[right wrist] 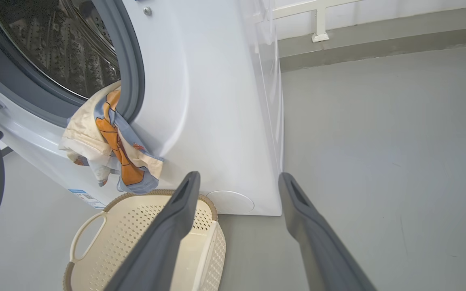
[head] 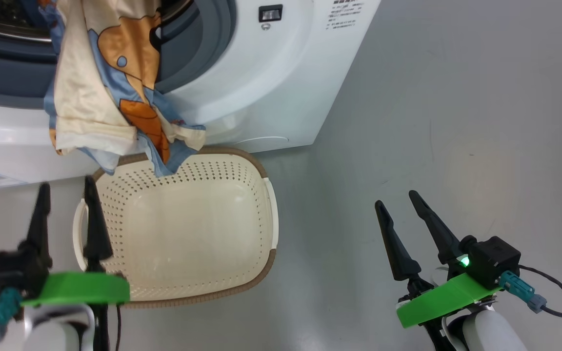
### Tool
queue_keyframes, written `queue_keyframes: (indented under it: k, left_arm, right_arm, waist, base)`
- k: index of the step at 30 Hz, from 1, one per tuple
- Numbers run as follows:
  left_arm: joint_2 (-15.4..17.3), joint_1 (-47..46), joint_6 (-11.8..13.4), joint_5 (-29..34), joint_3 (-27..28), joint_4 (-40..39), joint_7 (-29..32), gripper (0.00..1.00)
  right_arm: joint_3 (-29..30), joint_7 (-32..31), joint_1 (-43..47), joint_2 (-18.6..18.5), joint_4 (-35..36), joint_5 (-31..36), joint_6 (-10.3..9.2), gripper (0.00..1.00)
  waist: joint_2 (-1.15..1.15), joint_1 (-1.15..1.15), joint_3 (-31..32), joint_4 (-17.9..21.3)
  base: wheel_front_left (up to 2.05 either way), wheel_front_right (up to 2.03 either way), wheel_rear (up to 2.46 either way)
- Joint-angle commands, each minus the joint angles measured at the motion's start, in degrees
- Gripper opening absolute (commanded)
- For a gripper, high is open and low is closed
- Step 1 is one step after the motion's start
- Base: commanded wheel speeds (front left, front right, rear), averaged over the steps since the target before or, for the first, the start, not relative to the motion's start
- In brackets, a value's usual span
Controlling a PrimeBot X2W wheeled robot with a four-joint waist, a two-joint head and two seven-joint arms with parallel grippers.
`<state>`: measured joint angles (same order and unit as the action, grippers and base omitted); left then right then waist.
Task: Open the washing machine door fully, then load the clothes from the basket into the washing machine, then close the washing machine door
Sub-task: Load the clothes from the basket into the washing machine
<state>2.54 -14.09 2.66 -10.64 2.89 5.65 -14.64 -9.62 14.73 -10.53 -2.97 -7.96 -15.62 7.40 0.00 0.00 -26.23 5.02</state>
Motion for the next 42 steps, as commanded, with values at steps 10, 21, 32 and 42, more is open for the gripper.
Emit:
queue_keyframes:
  k: [10,21,32,42]
  left_arm:
    - [0.4,10.8,-0.5,-0.8,2.4,-3.0,-0.4,1.0]
    - [0.3,14.4,0.0,-3.2,2.8,-7.1,-0.4,1.0]
    - [0.3,17.1,-0.9,-2.7,3.9,-7.6,-0.4,1.0]
    - [0.3,15.2,-5.7,-2.9,7.6,-4.4,-0.4,1.0]
  right_arm:
    - [-1.3,0.3,1.2,0.1,1.0,0.9,0.09,1.0]
    - [-0.8,0.3,1.9,-0.3,1.3,1.4,0.09,1.0]
    - [-0.2,0.3,3.8,-0.6,1.1,1.4,0.09,1.0]
    - [-0.2,0.3,3.6,-0.6,1.4,1.4,0.09,1.0]
  waist:
    - [0.0,0.0,1.8,1.1]
    - [0.0,0.0,2.9,1.7]
    - [0.0,0.0,4.6,1.8]
    - [0.0,0.0,3.9,1.5]
  base:
    - [0.0,0.0,0.0]
    - [0.0,0.0,0.0]
    - [0.0,0.0,0.0]
    - [0.0,0.0,0.0]
